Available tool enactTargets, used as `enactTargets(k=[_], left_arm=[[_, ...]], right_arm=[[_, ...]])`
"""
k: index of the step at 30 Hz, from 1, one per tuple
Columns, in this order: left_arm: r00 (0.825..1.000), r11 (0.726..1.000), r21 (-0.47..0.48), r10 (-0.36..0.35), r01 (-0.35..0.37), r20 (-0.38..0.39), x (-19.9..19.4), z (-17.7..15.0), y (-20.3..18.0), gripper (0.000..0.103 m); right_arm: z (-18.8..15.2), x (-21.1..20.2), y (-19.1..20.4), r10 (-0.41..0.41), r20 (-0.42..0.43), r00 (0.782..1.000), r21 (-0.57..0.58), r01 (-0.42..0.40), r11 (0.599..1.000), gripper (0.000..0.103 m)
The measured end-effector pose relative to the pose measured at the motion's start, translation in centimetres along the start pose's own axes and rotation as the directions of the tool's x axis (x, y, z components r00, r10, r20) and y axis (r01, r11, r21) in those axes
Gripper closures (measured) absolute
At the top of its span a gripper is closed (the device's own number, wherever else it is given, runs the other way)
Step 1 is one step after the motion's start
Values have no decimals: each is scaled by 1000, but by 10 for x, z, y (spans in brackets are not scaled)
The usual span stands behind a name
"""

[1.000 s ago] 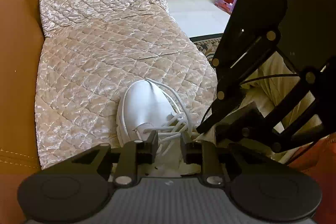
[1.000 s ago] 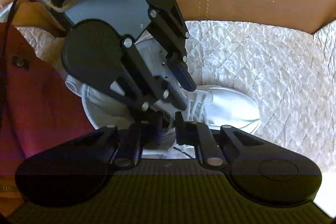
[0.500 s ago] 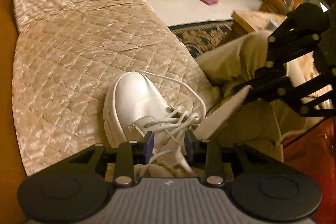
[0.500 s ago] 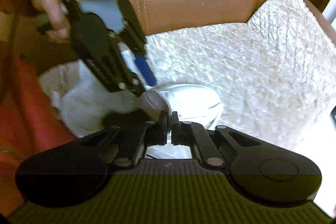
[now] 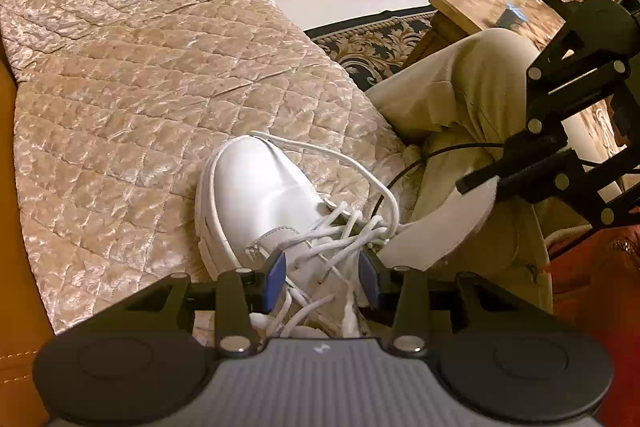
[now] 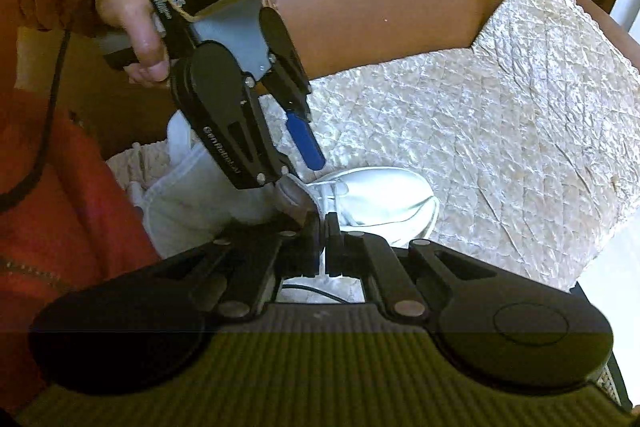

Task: Lace up shoes with both hands

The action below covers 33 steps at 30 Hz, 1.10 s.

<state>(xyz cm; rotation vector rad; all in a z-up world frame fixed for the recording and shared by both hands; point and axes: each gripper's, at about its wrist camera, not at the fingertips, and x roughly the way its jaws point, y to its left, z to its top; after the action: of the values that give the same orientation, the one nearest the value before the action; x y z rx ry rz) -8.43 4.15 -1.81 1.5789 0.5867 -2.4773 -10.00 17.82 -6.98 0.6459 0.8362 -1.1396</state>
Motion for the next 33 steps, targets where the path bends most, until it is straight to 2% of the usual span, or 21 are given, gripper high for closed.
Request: enactTargets(k=[3, 8, 12, 15, 19, 20, 21, 23, 26, 30, 31, 33], left_arm=[[999, 998, 32, -47, 48, -12, 0, 1, 4, 61], [989, 984, 104, -140, 145, -51, -1, 10, 11, 62], [976, 951, 221, -199, 215, -92, 1, 18, 8, 67], [962, 914, 308, -231, 266, -144, 8, 26, 3, 79], [951, 891, 347, -234, 294, -204, 21, 35, 0, 80], [947, 886, 353, -237, 302, -217, 24, 37, -1, 84], [946, 882, 360, -236, 304, -222, 25, 37, -3, 84], [949, 880, 371, -230, 297, -215, 24, 35, -4, 92], [959, 892, 359, -225, 274, -172, 21, 28, -6, 96], [987, 930, 333, -148, 159, -59, 11, 11, -15, 100], [992, 941, 311, -125, 129, -32, 7, 7, -18, 103], [996, 964, 255, -81, 72, 25, 1, -3, -26, 103]], right_arm=[[-4, -1, 1, 17, 10, 1000, 2, -17, 1000, 99], [-7, -4, 1, 25, 27, 999, 4, -25, 1000, 99], [-10, -5, 0, 32, 43, 999, 12, -32, 999, 99], [-11, -5, 1, 35, 52, 998, 8, -35, 999, 99], [-12, -5, 1, 34, 60, 998, 10, -35, 999, 99], [-12, -5, 0, 35, 62, 997, 13, -36, 999, 99], [-12, -5, 0, 35, 63, 997, 17, -36, 999, 99], [-14, -5, -1, 35, 67, 997, 27, -37, 999, 99], [-16, -6, -3, 37, 75, 997, 44, -40, 998, 99], [-18, -5, -6, 45, 87, 995, 64, -50, 997, 98], [-18, -5, -6, 48, 90, 995, 68, -54, 996, 98], [-18, -4, -8, 52, 98, 994, 75, -60, 995, 98]])
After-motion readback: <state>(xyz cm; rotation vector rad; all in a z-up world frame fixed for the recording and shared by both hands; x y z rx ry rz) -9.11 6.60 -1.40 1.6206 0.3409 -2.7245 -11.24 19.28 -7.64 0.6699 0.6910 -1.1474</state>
